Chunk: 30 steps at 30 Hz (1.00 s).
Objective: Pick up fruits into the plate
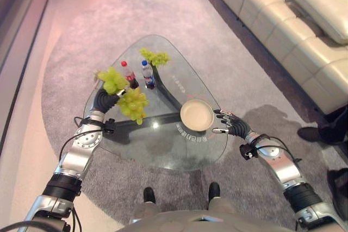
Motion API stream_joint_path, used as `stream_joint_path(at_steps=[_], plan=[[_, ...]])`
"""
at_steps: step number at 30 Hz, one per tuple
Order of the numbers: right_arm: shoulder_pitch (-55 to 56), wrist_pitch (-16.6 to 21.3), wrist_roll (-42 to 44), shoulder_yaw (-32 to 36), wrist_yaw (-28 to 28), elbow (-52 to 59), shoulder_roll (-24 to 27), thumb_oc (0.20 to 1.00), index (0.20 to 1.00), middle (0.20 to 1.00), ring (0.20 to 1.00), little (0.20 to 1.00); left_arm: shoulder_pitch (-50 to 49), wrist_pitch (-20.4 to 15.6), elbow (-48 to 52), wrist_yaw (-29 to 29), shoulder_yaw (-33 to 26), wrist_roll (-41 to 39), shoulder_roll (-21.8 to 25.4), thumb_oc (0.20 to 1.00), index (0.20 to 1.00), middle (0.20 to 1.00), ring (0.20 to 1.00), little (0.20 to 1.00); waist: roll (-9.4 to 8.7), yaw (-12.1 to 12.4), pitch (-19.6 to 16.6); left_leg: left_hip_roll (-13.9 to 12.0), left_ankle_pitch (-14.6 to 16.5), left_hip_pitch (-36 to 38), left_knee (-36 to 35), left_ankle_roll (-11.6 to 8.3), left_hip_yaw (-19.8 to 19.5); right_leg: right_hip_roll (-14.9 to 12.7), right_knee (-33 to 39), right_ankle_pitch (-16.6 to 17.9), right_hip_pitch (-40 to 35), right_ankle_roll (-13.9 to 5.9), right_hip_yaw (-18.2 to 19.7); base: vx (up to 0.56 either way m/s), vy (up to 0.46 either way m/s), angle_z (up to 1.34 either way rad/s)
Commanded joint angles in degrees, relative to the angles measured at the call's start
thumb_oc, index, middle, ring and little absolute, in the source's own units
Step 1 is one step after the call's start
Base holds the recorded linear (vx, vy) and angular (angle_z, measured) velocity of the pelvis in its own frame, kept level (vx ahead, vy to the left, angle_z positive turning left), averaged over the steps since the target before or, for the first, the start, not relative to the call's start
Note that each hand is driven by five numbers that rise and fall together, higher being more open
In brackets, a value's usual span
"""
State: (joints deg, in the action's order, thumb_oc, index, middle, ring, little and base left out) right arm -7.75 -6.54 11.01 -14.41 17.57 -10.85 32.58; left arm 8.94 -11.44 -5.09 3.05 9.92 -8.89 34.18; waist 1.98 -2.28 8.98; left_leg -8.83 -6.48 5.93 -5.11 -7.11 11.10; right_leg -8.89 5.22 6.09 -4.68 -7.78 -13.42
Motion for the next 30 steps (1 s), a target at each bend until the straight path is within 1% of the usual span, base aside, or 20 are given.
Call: stream_joint_path(at_steps=[1, 2, 4, 5, 6, 8, 10, 12, 15, 16, 20, 22, 23, 25, 27, 28, 30], plan=[[-4.0, -3.8, 1.0, -3.9, 6.9, 3.0, 0.2, 1.0, 1.0, 1.0, 1.0, 1.0, 7.7, -2.8, 2.2, -4.0, 3.0, -1.5, 3.6, 0.2, 0.2, 0.2, 0.2, 0.2, -2.15, 1.5, -3.1, 0.4, 5.6, -0.7, 3.2, 0.41, 1.9, -2.9, -5.4, -5.8, -1.6, -0.55, -5.0, 0.0, 0.0, 0.0], [-4.9, -4.8, 0.5, -4.6, 7.8, 2.8, 0.3, 1.0, 1.0, 1.0, 1.0, 1.0, 8.3, -3.0, 2.8, -4.9, 3.5, -1.6, 3.7, 0.2, 0.2, 0.2, 0.2, 0.2, -2.19, 1.6, -3.4, 0.4, 5.6, -0.4, 3.0, 0.41, 1.8, -2.9, -5.1, -5.8, -1.9, -0.59, -5.1, 0.0, 0.0, 0.0], [-7.6, -6.9, 0.0, -6.9, 9.2, 1.8, 0.3, 1.0, 1.0, 1.0, 1.0, 1.0, 10.4, -1.8, 4.4, -6.6, 5.2, -2.8, 4.1, 0.2, 0.2, 0.2, 0.2, 0.2, -2.39, 2.0, -4.0, 0.3, 5.8, 0.2, 2.8, 0.35, 1.9, -2.9, -4.8, -5.8, -2.6, -0.61, -5.4, 0.0, 0.0, 0.0], [-8.4, -7.2, -0.2, -7.6, 9.6, 1.4, 0.3, 1.0, 1.0, 1.0, 1.0, 1.0, 11.0, -1.6, 4.7, -7.2, 5.9, -3.0, 4.1, 0.2, 0.2, 0.2, 0.2, 0.2, -2.45, 2.1, -4.2, 0.3, 5.8, 0.3, 2.8, 0.35, 1.8, -2.9, -4.7, -5.8, -2.8, -0.6, -5.4, 0.0, 0.0, 0.0], [-11.5, -9.1, 0.5, -10.2, 9.0, 0.5, -0.5, 1.0, 1.0, 1.0, 1.0, 1.0, 13.1, -0.3, 5.9, -8.2, 8.0, -4.2, 4.0, 0.2, 0.2, 0.2, 0.2, 0.2, -2.57, 2.3, -4.7, 0.2, 6.0, 0.8, 2.8, 0.33, 1.9, -3.0, -4.5, -5.7, -3.3, -0.63, -5.5, 0.0, 0.0, 0.0], [-13.7, -10.4, 0.2, -11.8, 8.4, -0.4, -1.8, 1.0, 1.0, 1.0, 1.0, 1.0, 14.7, 0.6, 6.4, -9.2, 9.5, -4.9, 3.6, 0.2, 0.2, 0.2, 0.2, 0.2, -2.68, 2.4, -4.9, 0.2, 6.1, 1.3, 2.8, 0.37, 2.0, -3.0, -4.1, -5.5, -3.7, -0.65, -5.4, 0.0, 0.0, 0.0], [-14.9, -10.7, 0.1, -12.6, 7.9, -0.7, -2.4, 1.0, 1.0, 1.0, 1.0, 1.0, 15.4, 0.8, 6.4, -10.1, 10.2, -5.2, 3.3, 0.2, 0.2, 0.2, 0.2, 0.2, -2.7, 2.5, -5.1, 0.2, 6.2, 1.5, 2.8, 0.36, 2.0, -3.0, -3.8, -5.3, -3.9, -0.67, -5.4, 0.0, 0.0, 0.0], [-17.7, -12.4, 0.1, -14.5, 5.8, -0.9, -4.0, 1.0, 1.0, 1.0, 1.0, 1.0, 16.7, 1.7, 7.4, -11.7, 11.7, -5.7, 2.8, 0.2, 0.2, 0.2, 0.2, 0.2, -2.62, 2.7, -5.4, 0.1, 6.3, 1.8, 2.7, 0.36, 2.2, -3.0, -3.3, -5.1, -4.2, -0.77, -5.3, 0.0, 0.0, 0.0], [-19.7, -14.3, 3.9, -15.3, 4.6, -0.8, -5.1, 1.0, 1.0, 1.0, 1.0, 1.0, 17.7, 3.3, 8.0, -11.8, 12.6, -6.6, 2.5, 0.2, 0.2, 0.2, 0.2, 0.2, -2.53, 2.7, -5.5, 0.0, 6.4, 2.0, 2.7, 0.36, 2.2, -2.9, -3.4, -5.2, -4.2, -0.71, -5.1, 0.0, 0.0, 0.0], [-20.8, -15.4, 5.3, -15.7, 2.5, -0.8, -6.4, 1.0, 1.0, 1.0, 1.0, 1.0, 18.0, 3.5, 7.9, -12.3, 13.1, -7.3, 2.1, 0.2, 0.2, 0.2, 0.2, 0.2, -2.47, 2.7, -5.6, 0.0, 6.6, 2.0, 2.9, 0.41, 2.2, -2.7, -3.6, -5.5, -4.2, -0.57, -4.7, 0.0, 0.0, 0.0], [-23.4, -16.3, 8.0, -16.5, -3.5, -2.8, -10.3, 1.0, 1.0, 1.0, 1.0, 1.0, 18.4, 5.2, 8.8, -13.0, 14.7, -8.1, 0.3, 0.2, 0.2, 0.2, 0.2, 0.2, -2.31, 3.1, -5.6, -0.3, 6.9, 2.0, 3.5, 0.57, 2.1, -2.5, -4.4, -6.1, -4.1, -0.26, -4.4, 0.0, 0.0, 0.0], [-24.1, -16.7, 8.3, -16.7, -4.5, -3.2, -11.1, 1.0, 1.0, 1.0, 1.0, 1.0, 18.4, 5.7, 8.9, -13.3, 15.1, -8.3, -0.3, 0.2, 0.2, 0.2, 0.2, 0.2, -2.29, 3.2, -5.6, -0.4, 7.0, 2.1, 3.6, 0.6, 2.1, -2.4, -4.3, -6.2, -4.2, -0.19, -4.4, 0.0, 0.0, 0.0], [-25.2, -17.1, 9.0, -17.1, -5.9, -3.8, -12.2, 1.0, 1.0, 1.0, 1.0, 1.0, 18.4, 6.2, 9.1, -13.6, 15.5, -8.9, -1.0, 0.2, 0.2, 0.2, 0.2, 0.2, -2.24, 3.4, -5.6, -0.5, 7.1, 2.3, 3.7, 0.66, 2.1, -2.4, -4.2, -6.3, -4.5, -0.06, -4.4, 0.0, 0.0, 0.0], [-25.2, -17.1, 9.1, -17.1, -6.1, -3.8, -12.2, 1.0, 1.0, 1.0, 1.0, 1.0, 18.4, 6.2, 9.1, -13.7, 15.5, -9.0, -1.1, 0.2, 0.2, 0.2, 0.2, 0.2, -2.23, 3.4, -5.6, -0.5, 7.1, 2.4, 3.7, 0.66, 2.0, -2.4, -4.2, -6.3, -4.6, -0.05, -4.4, 0.0, 0.0, 0.0], [-26.3, -17.7, 10.2, -17.4, -7.4, -4.0, -13.4, 1.0, 1.0, 1.0, 1.0, 1.0, 18.4, 6.8, 9.3, -14.0, 16.2, -8.8, -2.1, 0.2, 0.2, 0.2, 0.2, 0.2, -2.2, 3.7, -5.6, -0.7, 7.2, 2.4, 3.9, 0.61, 2.0, -2.4, -4.2, -6.4, -4.9, 0.0, -4.4, 0.0, 0.0, 0.0], [-27.1, -18.1, 11.1, -17.8, -8.8, -3.8, -14.1, 1.0, 1.0, 1.0, 1.0, 1.0, 18.8, 7.7, 9.6, -14.1, 16.8, -9.0, -2.6, 0.2, 0.2, 0.2, 0.2, 0.2, -2.22, 3.8, -5.7, -0.8, 7.2, 2.3, 4.0, 0.5, 2.0, -2.4, -4.2, -6.4, -4.9, -0.02, -4.5, 0.0, 0.0, 0.0], [-28.1, -18.5, 12.3, -18.0, -9.8, -3.6, -14.8, 1.0, 1.0, 1.0, 1.0, 1.0, 19.4, 8.2, 9.4, -14.0, 17.3, -9.5, -2.9, 0.2, 0.2, 0.2, 0.2, 0.2, -2.28, 4.0, -5.7, -0.9, 7.2, 2.2, 4.1, 0.45, 2.0, -2.5, -4.1, -6.4, -4.9, -0.02, -4.7, 0.0, 0.0, 0.0]])
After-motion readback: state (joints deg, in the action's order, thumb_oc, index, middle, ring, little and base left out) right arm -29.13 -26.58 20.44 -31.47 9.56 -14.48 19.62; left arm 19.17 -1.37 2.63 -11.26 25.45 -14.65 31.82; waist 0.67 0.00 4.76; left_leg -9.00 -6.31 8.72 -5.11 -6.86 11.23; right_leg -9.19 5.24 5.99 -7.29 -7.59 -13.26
